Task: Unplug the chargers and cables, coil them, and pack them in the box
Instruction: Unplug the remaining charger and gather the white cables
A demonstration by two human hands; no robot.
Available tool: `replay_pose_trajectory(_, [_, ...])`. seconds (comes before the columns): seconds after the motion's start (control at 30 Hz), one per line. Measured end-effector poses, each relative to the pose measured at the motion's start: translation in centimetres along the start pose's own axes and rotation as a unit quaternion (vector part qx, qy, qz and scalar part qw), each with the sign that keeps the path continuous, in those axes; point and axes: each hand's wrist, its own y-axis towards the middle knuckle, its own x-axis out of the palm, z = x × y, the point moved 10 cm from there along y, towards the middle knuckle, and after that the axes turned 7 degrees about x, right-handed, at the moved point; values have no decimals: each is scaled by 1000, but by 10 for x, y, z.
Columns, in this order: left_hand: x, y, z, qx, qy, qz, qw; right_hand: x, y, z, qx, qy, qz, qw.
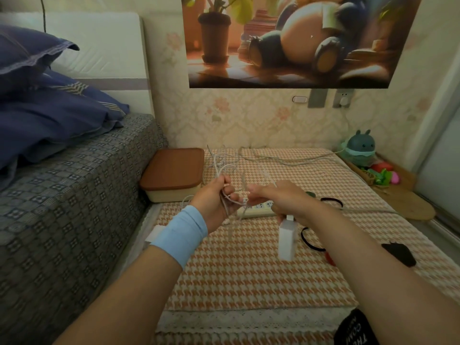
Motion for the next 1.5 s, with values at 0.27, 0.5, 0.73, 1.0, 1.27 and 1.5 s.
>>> replay_pose_trajectory(0.27, [11, 1, -5, -25, -175, 37, 983, 22, 1, -17, -74, -26, 9, 997])
replay_pose_trajectory(0.5, [20, -10, 0, -10, -106, 5, 994, 30, -5, -14, -60, -33, -40, 997])
replay_pose_trajectory(0.73, [22, -12, 12, 34, 40, -40, 998, 31, -5, -7, -17, -37, -44, 998])
replay_pose_trajectory(1.0, [16, -13, 12, 95, 328, -46, 939, 3, 4, 11, 42, -35, 52, 997])
replay_pose_trajectory(1.27, [7, -9, 13, 138, 549, -23, 824, -3, 3, 13, 51, -3, 76, 996])
replay_pose_trajectory(1.5, [16, -13, 15, 181, 629, -67, 753, -1, 1, 12, 50, 172, 28, 983])
